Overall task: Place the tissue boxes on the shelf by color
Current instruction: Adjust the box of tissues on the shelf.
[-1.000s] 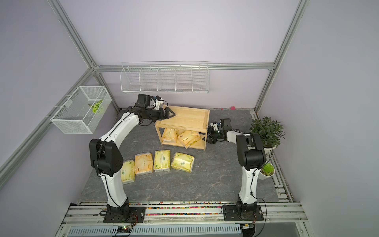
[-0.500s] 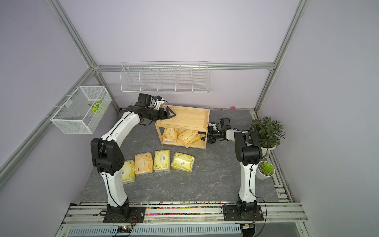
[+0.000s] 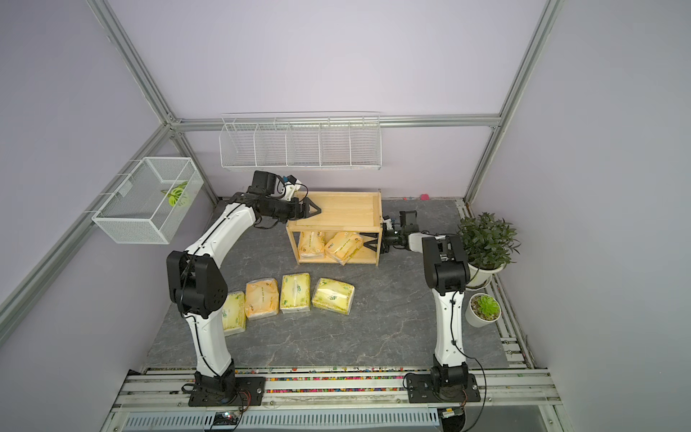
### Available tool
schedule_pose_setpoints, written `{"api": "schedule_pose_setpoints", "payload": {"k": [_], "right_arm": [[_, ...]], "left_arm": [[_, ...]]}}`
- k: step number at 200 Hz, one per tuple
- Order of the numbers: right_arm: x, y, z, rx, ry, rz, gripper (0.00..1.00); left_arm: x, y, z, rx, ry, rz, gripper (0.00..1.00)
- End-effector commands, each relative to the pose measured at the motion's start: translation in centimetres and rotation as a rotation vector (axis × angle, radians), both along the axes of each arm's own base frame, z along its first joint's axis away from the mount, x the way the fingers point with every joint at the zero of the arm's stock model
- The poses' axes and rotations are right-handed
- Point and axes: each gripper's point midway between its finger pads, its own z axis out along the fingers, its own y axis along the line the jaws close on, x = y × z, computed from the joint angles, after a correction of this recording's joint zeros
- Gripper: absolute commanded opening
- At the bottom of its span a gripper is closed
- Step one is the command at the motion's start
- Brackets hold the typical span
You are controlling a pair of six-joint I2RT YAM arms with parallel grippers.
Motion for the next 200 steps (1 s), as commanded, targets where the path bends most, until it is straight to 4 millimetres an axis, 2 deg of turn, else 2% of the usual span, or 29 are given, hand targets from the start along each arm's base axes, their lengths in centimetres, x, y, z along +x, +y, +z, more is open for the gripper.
{"api": "schedule_pose_setpoints", "payload": {"k": [1,29,70,115,141,184,200], "right_arm": [[0.6,2.4,0.4,0.104,-0.014,0.045,0.67],[2.2,3.1,0.3,0.173,-0.002,0.016,0.67],[3.1,2.3,0.7,0.181,-0.019,-0.048,0.67],[3.0,-1.4,3.1,0.101,-0.094,-0.196,0.67],[2.6,-3.8,4.6,0.016,-0.131,-0.283,0.68],[2.0,-8.0,5.2,-0.165,-0.125,-0.423,0.71],[1.7,-9.1,5.5,-0.227,-0.12,-0.465,0.71]], "left_arm": [[-1.1,-2.4,-1.1,-0.025,0.029,-0.093,1.0],[-1.2,-2.6,-1.4,-0.024,0.037,-0.1,1.0],[-1.2,-2.5,-1.4,-0.015,0.034,-0.097,1.0],[-0.7,-2.2,-1.1,-0.007,0.018,-0.065,1.0],[0.1,-1.5,-0.3,0.006,-0.023,0.006,1.0],[1.8,1.1,2.5,0.058,-0.108,0.205,1.0],[2.4,2.9,3.7,0.095,-0.148,0.308,1.0]]}}
